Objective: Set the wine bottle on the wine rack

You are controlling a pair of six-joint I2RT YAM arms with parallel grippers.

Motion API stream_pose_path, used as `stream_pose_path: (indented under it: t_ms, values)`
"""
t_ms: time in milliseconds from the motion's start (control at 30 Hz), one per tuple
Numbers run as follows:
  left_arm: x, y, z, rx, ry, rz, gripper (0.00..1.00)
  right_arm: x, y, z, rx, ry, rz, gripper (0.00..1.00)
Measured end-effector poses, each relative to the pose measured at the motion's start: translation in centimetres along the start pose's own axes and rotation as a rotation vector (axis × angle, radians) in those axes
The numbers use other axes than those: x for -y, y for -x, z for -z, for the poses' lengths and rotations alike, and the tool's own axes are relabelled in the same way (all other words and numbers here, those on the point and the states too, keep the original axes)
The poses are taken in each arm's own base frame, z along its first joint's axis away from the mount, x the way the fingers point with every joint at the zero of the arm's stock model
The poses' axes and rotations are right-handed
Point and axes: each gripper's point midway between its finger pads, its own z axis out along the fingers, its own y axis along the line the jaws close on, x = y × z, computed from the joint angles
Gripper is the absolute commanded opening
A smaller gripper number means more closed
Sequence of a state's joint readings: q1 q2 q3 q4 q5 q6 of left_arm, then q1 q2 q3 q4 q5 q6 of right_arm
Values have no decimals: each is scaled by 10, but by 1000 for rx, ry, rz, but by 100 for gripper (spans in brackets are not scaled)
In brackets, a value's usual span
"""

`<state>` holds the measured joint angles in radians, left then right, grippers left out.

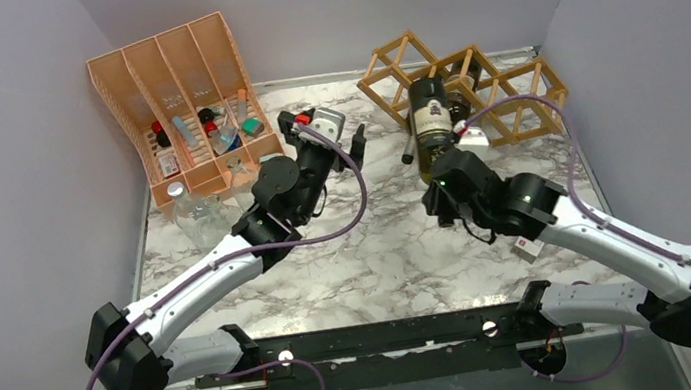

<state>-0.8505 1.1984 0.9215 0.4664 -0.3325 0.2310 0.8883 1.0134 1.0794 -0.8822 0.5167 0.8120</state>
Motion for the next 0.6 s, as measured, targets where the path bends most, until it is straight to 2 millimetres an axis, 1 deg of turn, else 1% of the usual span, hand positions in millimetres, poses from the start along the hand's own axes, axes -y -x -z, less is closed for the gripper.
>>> stream_pose_path:
  t_ms: [100, 233, 367, 433, 533, 600]
  values:
    - [-8, 12, 6, -15, 32, 69, 99, -27, -5, -24, -26, 33, -21, 1]
    - [-24, 32, 19, -13, 81, 118, 99, -53, -18, -61, -59, 34, -62, 1]
    - [-39, 44, 31, -14, 129, 126, 99, -67, -33, -94, -92, -12, -103, 1]
    - [-44, 47, 35, -15, 145, 126, 99, -71, -38, -107, -100, -39, -133, 1]
    - [-49, 50, 40, -14, 158, 126, 99, -78, -40, -125, -94, -86, -194, 1]
    - [-50, 51, 41, -13, 162, 125, 99, -86, -36, -136, -81, -114, -245, 1]
